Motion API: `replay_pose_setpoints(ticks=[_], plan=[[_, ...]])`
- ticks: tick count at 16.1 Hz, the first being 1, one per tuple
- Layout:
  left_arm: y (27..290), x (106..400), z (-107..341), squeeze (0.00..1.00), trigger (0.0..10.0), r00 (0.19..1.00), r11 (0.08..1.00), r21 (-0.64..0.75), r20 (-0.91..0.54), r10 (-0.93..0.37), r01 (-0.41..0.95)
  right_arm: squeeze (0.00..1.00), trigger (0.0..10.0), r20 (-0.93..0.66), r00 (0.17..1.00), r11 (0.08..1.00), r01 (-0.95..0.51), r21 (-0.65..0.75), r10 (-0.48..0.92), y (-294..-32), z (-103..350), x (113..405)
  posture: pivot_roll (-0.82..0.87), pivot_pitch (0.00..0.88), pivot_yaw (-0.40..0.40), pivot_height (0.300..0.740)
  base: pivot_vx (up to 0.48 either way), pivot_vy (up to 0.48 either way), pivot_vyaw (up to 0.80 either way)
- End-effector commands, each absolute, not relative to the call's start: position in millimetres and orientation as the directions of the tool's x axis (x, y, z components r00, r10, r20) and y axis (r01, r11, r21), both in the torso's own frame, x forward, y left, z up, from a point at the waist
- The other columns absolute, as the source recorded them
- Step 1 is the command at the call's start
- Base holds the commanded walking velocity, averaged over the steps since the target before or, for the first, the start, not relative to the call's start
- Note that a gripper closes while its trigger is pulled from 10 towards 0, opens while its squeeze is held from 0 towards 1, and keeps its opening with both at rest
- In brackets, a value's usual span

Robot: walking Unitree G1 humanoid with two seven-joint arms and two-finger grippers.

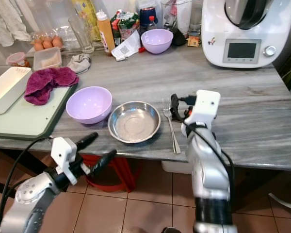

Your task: Setting the table

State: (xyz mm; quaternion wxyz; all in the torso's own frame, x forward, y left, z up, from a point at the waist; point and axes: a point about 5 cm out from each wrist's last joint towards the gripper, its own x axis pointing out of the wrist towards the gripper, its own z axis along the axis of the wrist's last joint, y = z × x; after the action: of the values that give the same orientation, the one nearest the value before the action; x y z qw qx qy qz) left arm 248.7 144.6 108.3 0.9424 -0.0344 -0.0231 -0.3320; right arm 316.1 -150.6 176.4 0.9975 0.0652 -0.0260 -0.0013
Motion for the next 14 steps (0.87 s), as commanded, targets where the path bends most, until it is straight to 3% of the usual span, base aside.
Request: replay_pose_setpoints(ticks=[1, 3, 5, 6, 10, 14], plan=[[152.5, 253.2, 107.0, 0.00, 10.0, 0.838, 0.837, -0.048, 0.057, -0.543, 0.545, 1.00, 10.0, 0.123, 0.992, 0.994, -0.019, 0.107, 0.006, -145.9, 187.3, 309.2, -0.16, 0.104, 0.096, 0.740, 0.000, 0.000, 0.00], [158.9, 264.5, 115.4, 0.00, 10.0, 0.922, 0.920, -0.072, 0.074, -0.380, 0.385, 1.00, 10.0, 0.184, 0.982, 0.997, -0.041, 0.059, 0.029, -140.1, 196.5, 301.3, -0.16, 0.104, 0.093, 0.740, 0.000, 0.000, 0.00], [162.9, 267.4, 117.7, 0.00, 10.0, 0.942, 0.941, -0.063, 0.072, -0.327, 0.331, 1.00, 10.0, 0.165, 0.986, 0.998, -0.037, 0.045, 0.029, -139.8, 194.1, 300.3, -0.15, 0.101, 0.087, 0.740, 0.000, 0.000, 0.00], [167.4, 269.0, 122.5, 0.00, 10.0, 0.954, 0.956, -0.034, 0.080, -0.288, 0.291, 0.00, 10.0, 0.165, 0.986, 0.999, -0.041, 0.035, 0.035, -139.6, 194.6, 299.0, -0.15, 0.100, 0.085, 0.740, 0.000, 0.000, 0.00], [179.6, 271.5, 125.5, 0.00, 10.0, 0.987, 0.989, -0.007, 0.067, -0.149, 0.150, 0.00, 10.0, 0.180, 0.983, 1.000, -0.025, 0.014, 0.022, -141.0, 193.3, 299.1, -0.13, 0.092, 0.090, 0.740, 0.000, 0.000, 0.00], [177.6, 276.0, 128.3, 0.00, 10.0, 0.988, 0.991, 0.009, 0.070, -0.134, 0.134, 0.00, 10.0, 0.174, 0.983, 0.998, -0.060, 0.013, 0.057, -137.6, 188.4, 298.7, -0.11, 0.083, 0.085, 0.740, 0.000, 0.000, 0.00]])
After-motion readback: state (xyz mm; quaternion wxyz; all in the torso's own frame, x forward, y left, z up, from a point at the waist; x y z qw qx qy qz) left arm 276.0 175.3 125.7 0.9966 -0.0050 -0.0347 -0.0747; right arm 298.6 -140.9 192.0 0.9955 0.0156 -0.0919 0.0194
